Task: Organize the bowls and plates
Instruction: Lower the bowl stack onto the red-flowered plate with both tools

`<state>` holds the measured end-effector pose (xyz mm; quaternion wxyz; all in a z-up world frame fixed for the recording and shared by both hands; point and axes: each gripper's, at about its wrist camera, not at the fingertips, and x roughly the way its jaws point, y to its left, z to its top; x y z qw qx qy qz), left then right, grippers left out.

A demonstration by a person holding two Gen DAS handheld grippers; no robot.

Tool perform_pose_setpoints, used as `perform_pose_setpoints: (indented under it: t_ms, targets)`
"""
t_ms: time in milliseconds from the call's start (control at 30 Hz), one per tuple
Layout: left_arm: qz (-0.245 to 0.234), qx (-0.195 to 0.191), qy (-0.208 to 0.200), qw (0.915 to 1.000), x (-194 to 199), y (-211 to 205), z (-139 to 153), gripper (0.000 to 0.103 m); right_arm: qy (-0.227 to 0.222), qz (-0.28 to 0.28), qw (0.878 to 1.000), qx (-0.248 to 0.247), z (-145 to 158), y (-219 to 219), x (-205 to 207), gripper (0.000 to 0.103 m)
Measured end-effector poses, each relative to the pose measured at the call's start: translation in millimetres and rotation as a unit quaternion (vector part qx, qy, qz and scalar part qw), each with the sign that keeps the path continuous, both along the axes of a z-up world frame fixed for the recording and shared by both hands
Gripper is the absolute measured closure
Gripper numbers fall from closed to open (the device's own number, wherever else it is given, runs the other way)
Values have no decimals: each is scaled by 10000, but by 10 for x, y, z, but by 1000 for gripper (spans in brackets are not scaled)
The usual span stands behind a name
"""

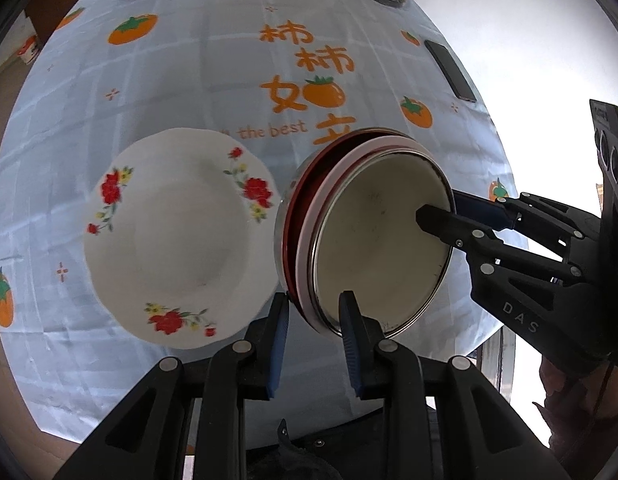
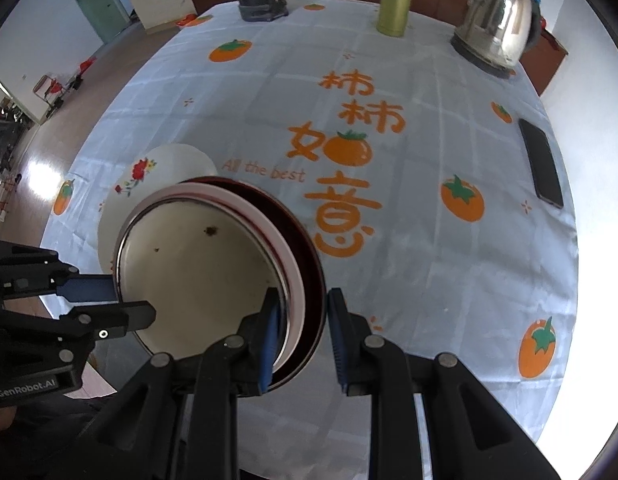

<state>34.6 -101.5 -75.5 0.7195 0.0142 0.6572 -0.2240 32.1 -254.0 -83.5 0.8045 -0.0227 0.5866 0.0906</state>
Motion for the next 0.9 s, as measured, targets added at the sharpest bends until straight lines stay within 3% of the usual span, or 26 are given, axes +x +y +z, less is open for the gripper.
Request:
perform_pose_setpoints:
  t_ms: [367,900]
  targets:
    - [447,-65,-23,9990,92,454,73,75,-25,366,9993,40,33,420,152,79]
    - [963,79,175,9952,265,939,-87,75,206,813,9964,89,-191,956,443,80]
